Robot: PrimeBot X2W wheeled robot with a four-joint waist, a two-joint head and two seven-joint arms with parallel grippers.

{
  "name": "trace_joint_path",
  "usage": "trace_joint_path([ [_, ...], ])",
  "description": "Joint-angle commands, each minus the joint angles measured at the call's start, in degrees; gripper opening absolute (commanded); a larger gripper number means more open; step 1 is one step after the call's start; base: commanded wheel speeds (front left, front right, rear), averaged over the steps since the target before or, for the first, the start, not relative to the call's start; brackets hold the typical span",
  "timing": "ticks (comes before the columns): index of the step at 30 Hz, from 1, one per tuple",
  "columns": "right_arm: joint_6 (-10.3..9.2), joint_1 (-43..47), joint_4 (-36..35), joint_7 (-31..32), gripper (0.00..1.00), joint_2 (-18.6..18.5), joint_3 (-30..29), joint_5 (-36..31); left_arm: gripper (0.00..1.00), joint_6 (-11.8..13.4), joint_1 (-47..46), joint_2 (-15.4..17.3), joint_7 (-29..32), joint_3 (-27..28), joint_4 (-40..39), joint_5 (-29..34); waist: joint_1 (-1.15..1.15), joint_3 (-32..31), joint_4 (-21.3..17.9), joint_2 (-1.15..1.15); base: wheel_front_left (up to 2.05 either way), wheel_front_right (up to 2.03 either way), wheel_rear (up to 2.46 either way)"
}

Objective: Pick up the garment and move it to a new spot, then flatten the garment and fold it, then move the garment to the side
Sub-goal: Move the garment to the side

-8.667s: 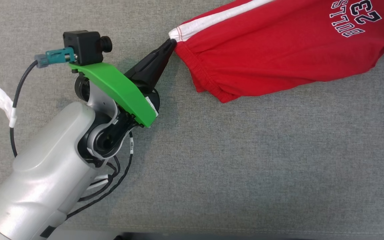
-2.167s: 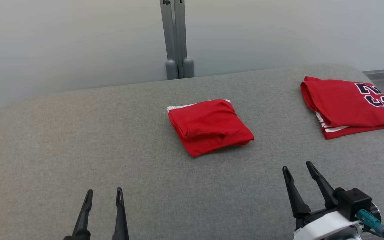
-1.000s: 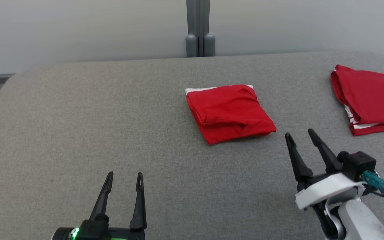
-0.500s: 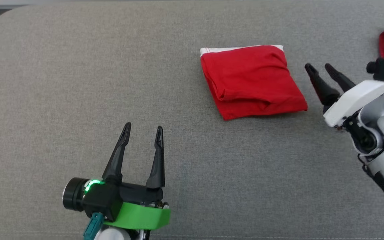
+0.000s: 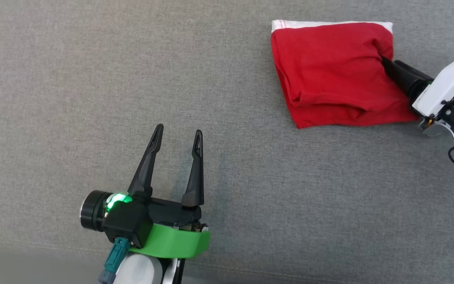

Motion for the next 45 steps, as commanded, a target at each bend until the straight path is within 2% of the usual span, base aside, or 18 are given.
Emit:
trace_joint_path([
  [1,-0.03,0.1,0.1,0.4,0.38,0.3,1.1,0.6,1.0,0.3,-1.0,0.1,0.0,0.0,0.0,-0.6,0.0,1.3,1.2,0.0,0.0,0.0,0.0],
  [2,-0.05,0.1,-0.5,0.2,0.0,0.3,1.9,0.8,1.0,0.4,-1.2,0.1,0.0,0.0,0.1,-0.6,0.0,1.3,1.1,0.0,0.0,0.0,0.0],
  [5,-0.05,0.9,-2.2,-1.0,0.0,-0.8,3.8,0.6,1.0,0.5,-1.4,0.1,0.0,0.0,0.1,-0.3,0.0,1.0,0.6,0.0,0.0,0.0,0.0],
  [11,-0.05,1.3,-5.3,-7.2,0.0,-6.0,7.3,-3.0,1.0,0.2,-0.7,0.1,0.0,1.2,0.0,1.3,0.0,-0.4,-2.2,0.0,0.0,0.0,0.0],
  [17,-0.05,-0.7,-7.1,-14.3,0.0,-12.0,10.6,-7.2,1.0,-1.2,0.1,0.1,0.0,3.0,-0.4,4.0,0.0,-0.2,-7.1,0.0,0.0,0.0,0.0],
  [27,-0.05,-6.8,-6.9,-22.6,0.0,-21.5,13.4,-13.4,1.0,-4.6,-2.1,0.5,0.0,5.2,-1.1,7.7,0.0,4.6,-14.2,0.0,0.0,0.0,0.0],
  [34,-0.05,-10.6,-4.1,-25.2,0.0,-25.8,13.8,-16.1,1.0,-6.1,-4.0,0.7,0.0,5.5,-1.6,9.2,0.0,8.1,-15.6,0.0,0.0,0.0,0.0],
  [45,-0.06,-14.7,0.3,-27.3,0.0,-31.1,13.7,-19.1,1.0,-7.4,-5.4,1.0,0.0,5.5,-1.8,10.4,0.0,10.8,-14.2,0.0,0.0,0.0,0.0],
])
